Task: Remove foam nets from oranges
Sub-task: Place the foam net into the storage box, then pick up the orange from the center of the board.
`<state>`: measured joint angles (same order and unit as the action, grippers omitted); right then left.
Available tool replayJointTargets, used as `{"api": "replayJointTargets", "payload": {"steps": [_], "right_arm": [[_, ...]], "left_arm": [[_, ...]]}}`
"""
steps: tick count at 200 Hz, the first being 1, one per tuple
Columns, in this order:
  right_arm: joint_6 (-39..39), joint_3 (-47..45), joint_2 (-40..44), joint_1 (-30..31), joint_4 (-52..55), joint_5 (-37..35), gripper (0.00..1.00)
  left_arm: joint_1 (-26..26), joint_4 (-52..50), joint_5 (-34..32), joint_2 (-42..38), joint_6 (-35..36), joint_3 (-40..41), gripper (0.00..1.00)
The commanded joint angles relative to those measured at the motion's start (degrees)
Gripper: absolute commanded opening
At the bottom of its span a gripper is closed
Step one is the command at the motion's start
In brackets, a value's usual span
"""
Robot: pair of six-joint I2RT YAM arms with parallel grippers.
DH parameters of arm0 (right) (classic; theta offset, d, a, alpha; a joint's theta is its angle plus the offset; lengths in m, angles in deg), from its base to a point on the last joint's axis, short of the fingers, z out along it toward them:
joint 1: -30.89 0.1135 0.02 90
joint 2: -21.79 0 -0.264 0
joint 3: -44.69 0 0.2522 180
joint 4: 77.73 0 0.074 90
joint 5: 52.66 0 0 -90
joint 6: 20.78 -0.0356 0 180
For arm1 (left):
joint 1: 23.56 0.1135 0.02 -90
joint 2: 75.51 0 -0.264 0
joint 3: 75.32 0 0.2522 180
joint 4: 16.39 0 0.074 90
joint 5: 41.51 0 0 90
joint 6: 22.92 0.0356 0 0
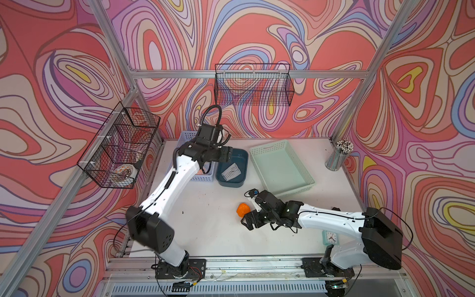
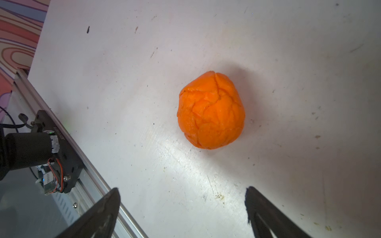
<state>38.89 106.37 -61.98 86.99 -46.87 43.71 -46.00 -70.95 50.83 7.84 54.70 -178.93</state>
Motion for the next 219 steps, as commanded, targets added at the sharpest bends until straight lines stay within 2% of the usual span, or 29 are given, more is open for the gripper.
{"api": "replayJointTargets", "payload": {"steps": [1, 59, 103, 132, 173, 219], "right_arm": [[0.53, 1.96, -2.49, 0.34, -1.69, -2.24, 0.97], [1.98, 7.43, -11.23, 0.33, -3.17, -5.29, 0.97], [2.29, 11.15, -16.78, 0.32, -1.9, -7.94, 0.95], [3.0, 12.52, -18.19, 0.28, -0.51, -11.05, 0.91], [3.74, 14.36, -20.84, 0.32, -0.28, -12.03, 0.87], [4.06, 16.33, -21.0, 0.31, 1.79, -12.59, 0.77]], "left_arm": [[0.29, 10.12, 1.33, -10.28, -4.1, 10.0, 0.99], [0.33, 3.11, 1.76, -33.61, -5.86, 22.65, 1.0], [0.31, -7.23, 2.49, -45.89, -8.21, 27.99, 1.0], [0.33, -12.16, 0.5, -53.15, -9.64, 30.99, 1.0], [0.33, -14.74, -0.88, -58.0, -11.22, 33.42, 1.0], [0.36, -14.84, -0.34, -56.4, -11.22, 33.15, 1.0]]}}
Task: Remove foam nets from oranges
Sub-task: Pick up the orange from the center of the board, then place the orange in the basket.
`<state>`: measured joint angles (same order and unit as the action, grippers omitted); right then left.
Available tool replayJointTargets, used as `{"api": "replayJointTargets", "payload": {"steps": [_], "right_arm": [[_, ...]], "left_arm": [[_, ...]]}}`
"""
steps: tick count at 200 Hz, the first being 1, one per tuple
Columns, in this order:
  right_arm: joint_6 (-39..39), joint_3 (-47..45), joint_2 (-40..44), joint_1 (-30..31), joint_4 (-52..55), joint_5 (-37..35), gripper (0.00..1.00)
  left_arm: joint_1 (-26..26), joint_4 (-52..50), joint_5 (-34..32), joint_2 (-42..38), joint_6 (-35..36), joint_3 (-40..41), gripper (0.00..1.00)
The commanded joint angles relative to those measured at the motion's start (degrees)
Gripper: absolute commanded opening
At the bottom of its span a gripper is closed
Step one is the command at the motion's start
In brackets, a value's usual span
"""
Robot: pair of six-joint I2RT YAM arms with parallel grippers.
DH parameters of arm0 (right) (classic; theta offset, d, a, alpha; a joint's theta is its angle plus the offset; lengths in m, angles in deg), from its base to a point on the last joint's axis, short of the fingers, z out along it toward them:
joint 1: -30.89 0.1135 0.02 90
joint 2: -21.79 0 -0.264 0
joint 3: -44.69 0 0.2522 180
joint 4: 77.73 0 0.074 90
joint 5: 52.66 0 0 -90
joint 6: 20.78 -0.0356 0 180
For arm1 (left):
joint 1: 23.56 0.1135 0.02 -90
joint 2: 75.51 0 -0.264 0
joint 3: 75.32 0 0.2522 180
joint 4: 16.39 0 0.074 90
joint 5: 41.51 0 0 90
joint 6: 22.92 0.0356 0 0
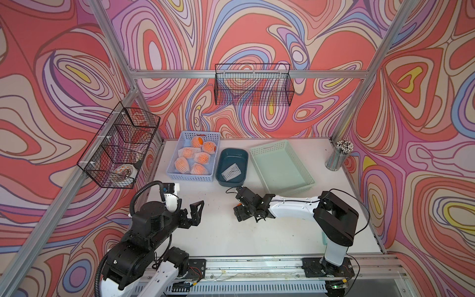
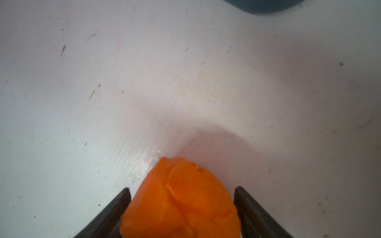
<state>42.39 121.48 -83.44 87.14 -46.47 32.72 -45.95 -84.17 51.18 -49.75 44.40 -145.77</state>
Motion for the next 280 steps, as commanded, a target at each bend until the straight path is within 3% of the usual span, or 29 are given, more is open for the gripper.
{"api": "replayJointTargets", "payload": {"steps": [1, 32, 95, 147, 211, 280], "right_arm": [[0.56, 1.23, 0.55, 0.17, 1.4, -1.61, 0.77], [0.58, 1.49, 3.29, 0.14, 3.94, -2.31, 0.69], [1.41, 1.33, 17.46, -0.24, 10.41, -5.75, 0.67], [6.04, 2.81, 25.3, -10.12, 18.85, -6.96, 0.68], [11.24, 5.79, 17.36, -25.19, 17.36, 2.53, 0.69], [11.99, 8.7, 7.25, -31.7, 17.2, 7.64, 0.69]], "left_arm": [[0.32, -1.66, -0.73, 1.21, -0.94, 0.04, 1.0], [0.33, -0.4, -1.36, 1.75, -1.53, 0.98, 1.0], [0.29, 4.73, 0.26, 4.78, -1.73, 2.19, 1.0], [0.26, 8.33, 4.06, 7.97, -0.63, 2.23, 1.0], [0.32, 6.09, 3.02, 6.84, 0.31, 1.58, 1.0], [0.26, 5.01, 2.55, 5.53, 0.01, 2.14, 1.0]]}}
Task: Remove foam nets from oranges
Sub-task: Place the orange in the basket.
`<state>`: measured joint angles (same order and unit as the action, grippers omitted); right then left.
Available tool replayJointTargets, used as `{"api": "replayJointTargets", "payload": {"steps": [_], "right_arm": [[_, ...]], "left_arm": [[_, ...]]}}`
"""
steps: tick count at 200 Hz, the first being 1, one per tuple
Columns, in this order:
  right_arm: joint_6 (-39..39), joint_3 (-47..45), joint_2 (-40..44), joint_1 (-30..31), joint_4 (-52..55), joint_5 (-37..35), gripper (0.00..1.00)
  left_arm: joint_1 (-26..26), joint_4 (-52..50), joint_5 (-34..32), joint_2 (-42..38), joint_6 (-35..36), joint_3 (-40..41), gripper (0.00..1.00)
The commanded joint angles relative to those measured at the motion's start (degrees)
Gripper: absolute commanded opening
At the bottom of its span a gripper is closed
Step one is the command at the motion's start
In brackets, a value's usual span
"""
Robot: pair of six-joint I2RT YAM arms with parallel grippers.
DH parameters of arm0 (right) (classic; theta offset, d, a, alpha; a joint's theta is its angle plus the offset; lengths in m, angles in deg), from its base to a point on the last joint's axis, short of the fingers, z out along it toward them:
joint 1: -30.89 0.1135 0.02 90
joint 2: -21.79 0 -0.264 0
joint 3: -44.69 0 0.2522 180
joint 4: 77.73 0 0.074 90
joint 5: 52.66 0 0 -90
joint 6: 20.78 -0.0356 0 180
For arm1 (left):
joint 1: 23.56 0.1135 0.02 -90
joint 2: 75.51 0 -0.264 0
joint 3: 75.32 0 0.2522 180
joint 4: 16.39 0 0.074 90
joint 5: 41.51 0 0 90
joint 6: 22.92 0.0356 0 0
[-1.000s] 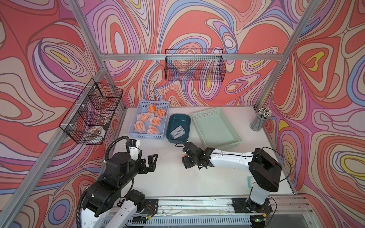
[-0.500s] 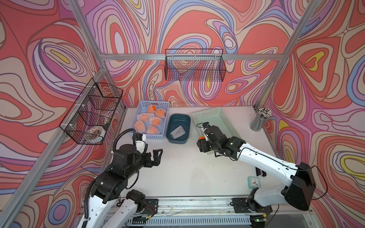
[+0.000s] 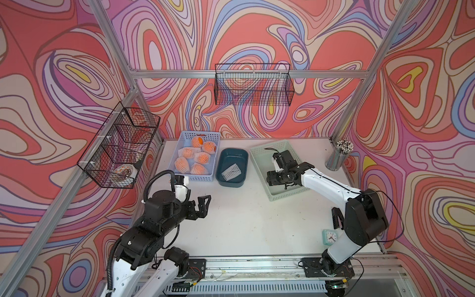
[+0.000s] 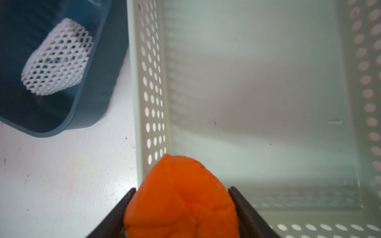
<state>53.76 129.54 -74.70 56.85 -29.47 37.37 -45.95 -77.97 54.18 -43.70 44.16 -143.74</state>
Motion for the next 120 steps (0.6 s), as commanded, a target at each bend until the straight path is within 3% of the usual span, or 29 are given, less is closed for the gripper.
{"api": "replayJointTargets", "payload": {"steps": [1, 81, 120], "right_arm": [[0.62, 0.59, -1.54, -1.46, 0.12, 3.06, 0.69], [-0.18, -3.32, -6.21, -2.08, -3.78, 6.59, 0.7], [-0.18, -3.25, -6.45, -2.93, -4.17, 8.22, 0.78]], "left_arm": [[0.25, -1.21, -0.48, -0.48, 0.24, 0.14, 1.0], [0.3, 2.63, 4.18, 6.22, -3.51, 1.7, 1.0], [0.28, 2.64, 2.64, 6.79, -2.85, 1.92, 1.0]]}}
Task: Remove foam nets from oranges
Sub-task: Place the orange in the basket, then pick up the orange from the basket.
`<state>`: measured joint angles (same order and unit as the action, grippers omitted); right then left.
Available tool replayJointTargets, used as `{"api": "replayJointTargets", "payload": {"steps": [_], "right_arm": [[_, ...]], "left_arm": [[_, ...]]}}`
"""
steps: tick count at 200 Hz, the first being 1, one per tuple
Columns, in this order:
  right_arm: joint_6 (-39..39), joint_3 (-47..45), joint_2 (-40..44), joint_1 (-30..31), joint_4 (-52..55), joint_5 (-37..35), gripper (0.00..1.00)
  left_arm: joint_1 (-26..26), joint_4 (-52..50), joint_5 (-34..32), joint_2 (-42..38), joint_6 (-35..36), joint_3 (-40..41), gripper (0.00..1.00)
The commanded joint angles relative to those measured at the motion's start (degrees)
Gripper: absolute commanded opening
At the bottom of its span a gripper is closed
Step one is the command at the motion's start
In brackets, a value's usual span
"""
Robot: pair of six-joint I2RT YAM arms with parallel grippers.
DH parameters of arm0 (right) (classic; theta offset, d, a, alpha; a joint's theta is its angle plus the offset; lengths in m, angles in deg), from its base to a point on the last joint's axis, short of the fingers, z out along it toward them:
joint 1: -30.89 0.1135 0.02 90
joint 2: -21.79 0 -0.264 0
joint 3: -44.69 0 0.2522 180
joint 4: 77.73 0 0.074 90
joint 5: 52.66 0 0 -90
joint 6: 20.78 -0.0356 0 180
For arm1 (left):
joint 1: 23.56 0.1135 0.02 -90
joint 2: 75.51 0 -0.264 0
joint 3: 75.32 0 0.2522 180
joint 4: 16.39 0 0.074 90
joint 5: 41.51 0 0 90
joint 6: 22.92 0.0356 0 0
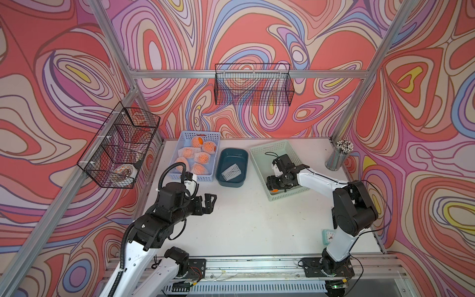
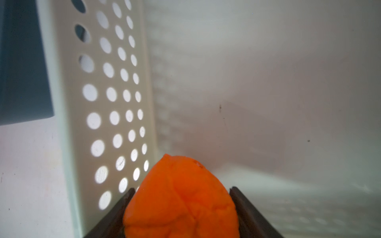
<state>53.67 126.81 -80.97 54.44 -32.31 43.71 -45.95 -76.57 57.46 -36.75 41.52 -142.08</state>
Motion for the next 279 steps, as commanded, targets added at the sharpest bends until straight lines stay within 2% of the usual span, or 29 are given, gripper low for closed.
{"api": "replayJointTargets", "payload": {"steps": [1, 12, 47, 69, 112, 149, 178, 207, 246, 279], "right_arm": [[-0.09, -0.47, -0.12, -0.57, -1.38, 1.93, 0.78], [0.23, 0.12, 0.17, -1.0, -1.19, 2.25, 0.83], [1.56, 2.68, 0.9, -1.56, 1.44, 1.99, 0.86], [2.25, 3.52, 5.29, -1.66, 2.7, 1.03, 0.9], [5.1, 3.35, 13.91, -1.64, 4.05, 0.98, 0.95], [5.94, -1.4, 24.25, -1.61, 1.97, 6.86, 0.98], [4.91, -5.13, 29.89, -1.58, 1.9, 11.53, 0.98], [4.56, -8.5, 32.8, -1.5, 2.62, 13.23, 0.98], [4.15, -11.67, 34.92, -1.37, 2.68, 14.54, 0.98], [3.15, -13.67, 36.39, -0.84, 2.43, 15.29, 0.98]], "left_arm": [[0.31, 1.24, -0.76, -0.13, -0.2, 0.3, 1.0], [0.33, 1.32, -2.04, 0.04, -0.09, 0.63, 1.0], [0.29, 1.83, -4.44, 2.68, 0.05, 0.46, 1.0], [0.28, 2.63, -5.31, 5.8, 0.65, -1.23, 1.0], [0.41, 3.32, -12.75, 14.49, 0.78, -5.8, 1.0], [1.38, 3.52, -16.07, 23.15, 2.44, -11.22, 1.0], [7.48, 5.24, -11.71, 29.53, 1.01, -13.74, 1.0], [13.54, 9.34, -7.04, 34.98, -1.94, -14.37, 0.99], [15.3, 10.49, -7.9, 45.37, -0.73, -21.43, 0.99], [17.31, 13.57, -4.74, 54.04, -2.83, -26.17, 0.99]]}}
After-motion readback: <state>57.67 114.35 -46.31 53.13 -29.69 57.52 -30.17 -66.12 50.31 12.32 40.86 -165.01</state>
